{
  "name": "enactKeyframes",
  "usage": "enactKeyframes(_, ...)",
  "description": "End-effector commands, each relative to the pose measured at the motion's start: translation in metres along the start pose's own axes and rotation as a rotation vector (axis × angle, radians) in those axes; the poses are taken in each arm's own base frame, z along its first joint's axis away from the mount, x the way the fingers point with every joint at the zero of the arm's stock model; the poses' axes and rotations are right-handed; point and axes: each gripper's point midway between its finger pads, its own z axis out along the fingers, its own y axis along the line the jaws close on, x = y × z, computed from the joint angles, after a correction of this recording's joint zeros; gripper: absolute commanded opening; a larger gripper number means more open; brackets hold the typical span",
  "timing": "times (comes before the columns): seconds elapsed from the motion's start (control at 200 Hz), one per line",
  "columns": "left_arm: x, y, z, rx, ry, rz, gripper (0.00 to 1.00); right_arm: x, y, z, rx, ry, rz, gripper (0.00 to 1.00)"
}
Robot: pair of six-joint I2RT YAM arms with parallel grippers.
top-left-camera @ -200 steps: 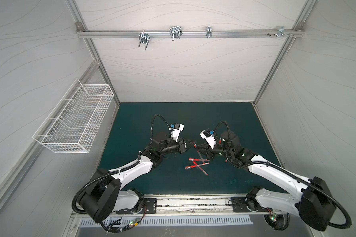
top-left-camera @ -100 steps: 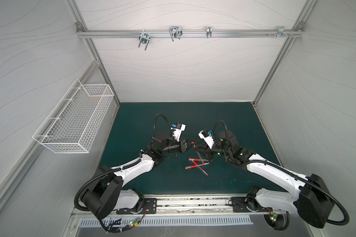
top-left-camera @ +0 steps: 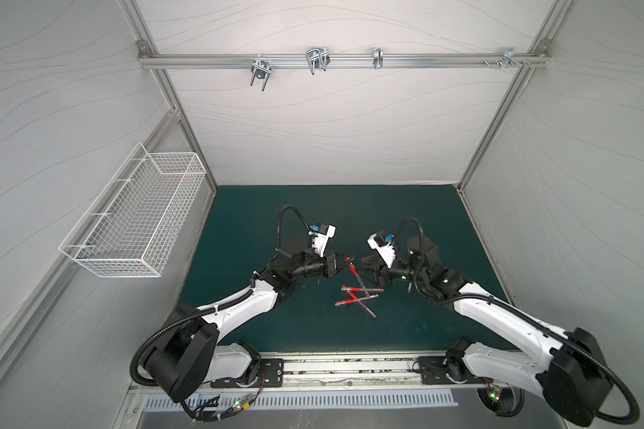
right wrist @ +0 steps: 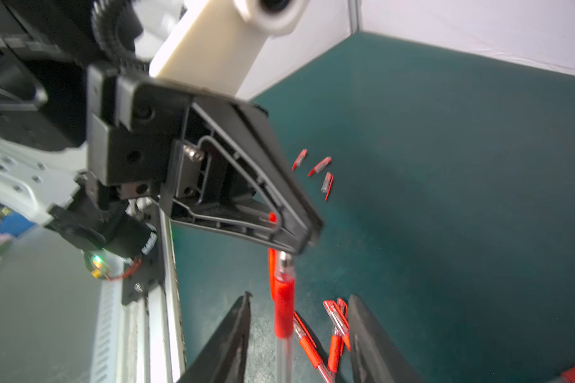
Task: Remove pen caps from pens
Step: Pass the pen, then open the pen cap on the pen.
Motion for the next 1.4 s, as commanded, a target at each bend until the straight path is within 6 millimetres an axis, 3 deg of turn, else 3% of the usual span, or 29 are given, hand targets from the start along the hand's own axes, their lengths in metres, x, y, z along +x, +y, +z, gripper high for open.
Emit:
enactKeyframes(0.0,-0.019,-0.016,-0.002,0.029,-0.048,0.068,0.00,-0.003,0.009,-0.010,-0.103,-0.040,0.043,0.49)
enactKeyframes(0.365,-0.021,-0.028,-0.005,0.082,-0.057,0.062,0.00,0.007,0.031,-0.001,-0.397,-0.004,0.158,0.46)
enactKeyframes(0.545,-0.022,-0.035,-0.009,0.105,-0.066,0.073,0.00,0.009,0.032,0.004,-0.428,-0.002,0.183,0.41)
enactKeyframes(0.675,-0.022,-0.037,-0.011,0.104,-0.069,0.085,0.00,0.009,0.036,0.009,-0.462,0.011,0.197,0.27)
enactKeyframes(1.05,-0.022,-0.038,-0.011,0.112,-0.066,0.082,0.00,0.010,0.039,0.012,-0.465,0.005,0.181,0.25)
enactKeyframes(1.175,-0.022,-0.036,-0.009,0.114,-0.064,0.077,0.00,0.012,0.037,0.014,-0.453,0.007,0.189,0.18)
enactKeyframes(1.265,-0.022,-0.036,-0.009,0.112,-0.064,0.076,0.00,0.010,0.038,0.014,-0.455,0.005,0.188,0.07)
enactKeyframes(1.325,-0.022,-0.036,-0.010,0.105,-0.068,0.078,0.12,0.010,0.039,0.013,-0.446,0.001,0.177,0.00)
enactKeyframes(1.396,-0.023,-0.034,-0.011,0.091,-0.073,0.077,0.27,0.010,0.037,0.013,-0.413,0.002,0.160,0.00)
